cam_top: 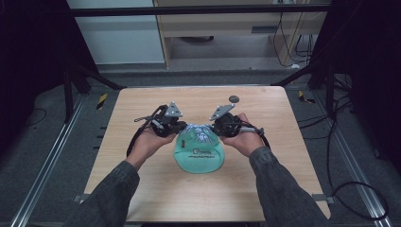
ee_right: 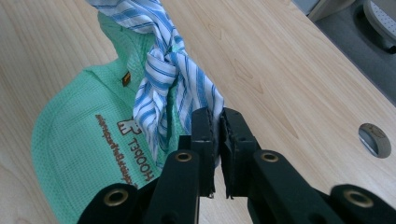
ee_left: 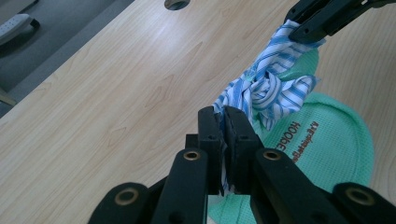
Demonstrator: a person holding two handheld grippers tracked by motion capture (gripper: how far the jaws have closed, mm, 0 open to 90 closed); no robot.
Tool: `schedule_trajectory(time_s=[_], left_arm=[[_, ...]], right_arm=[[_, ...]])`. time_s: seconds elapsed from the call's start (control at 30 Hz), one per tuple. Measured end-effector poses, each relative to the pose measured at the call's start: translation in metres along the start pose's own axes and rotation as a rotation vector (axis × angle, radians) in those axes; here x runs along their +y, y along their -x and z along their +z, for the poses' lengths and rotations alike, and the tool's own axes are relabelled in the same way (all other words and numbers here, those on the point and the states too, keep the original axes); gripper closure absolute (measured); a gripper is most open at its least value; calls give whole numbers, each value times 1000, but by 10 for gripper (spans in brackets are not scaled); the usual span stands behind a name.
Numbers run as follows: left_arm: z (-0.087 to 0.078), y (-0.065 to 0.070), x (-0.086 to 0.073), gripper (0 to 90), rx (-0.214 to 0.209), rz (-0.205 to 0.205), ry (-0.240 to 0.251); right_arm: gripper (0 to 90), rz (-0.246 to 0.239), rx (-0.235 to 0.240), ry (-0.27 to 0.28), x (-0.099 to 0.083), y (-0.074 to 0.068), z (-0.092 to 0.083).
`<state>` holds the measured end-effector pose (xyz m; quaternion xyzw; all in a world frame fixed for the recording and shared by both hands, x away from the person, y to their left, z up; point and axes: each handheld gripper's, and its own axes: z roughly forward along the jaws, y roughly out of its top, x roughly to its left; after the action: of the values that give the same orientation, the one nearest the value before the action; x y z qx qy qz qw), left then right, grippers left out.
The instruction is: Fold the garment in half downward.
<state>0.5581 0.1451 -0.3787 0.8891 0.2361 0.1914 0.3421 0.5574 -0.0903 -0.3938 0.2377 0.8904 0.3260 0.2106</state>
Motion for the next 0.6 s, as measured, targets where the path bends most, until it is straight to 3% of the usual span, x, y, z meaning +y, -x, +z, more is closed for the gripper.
schedule_trajectory(time_s=[0.6], left_arm=[[4, 16, -16, 857, -10, 6, 5]], right_arm=[[843, 4, 23, 2, -18, -11, 5]])
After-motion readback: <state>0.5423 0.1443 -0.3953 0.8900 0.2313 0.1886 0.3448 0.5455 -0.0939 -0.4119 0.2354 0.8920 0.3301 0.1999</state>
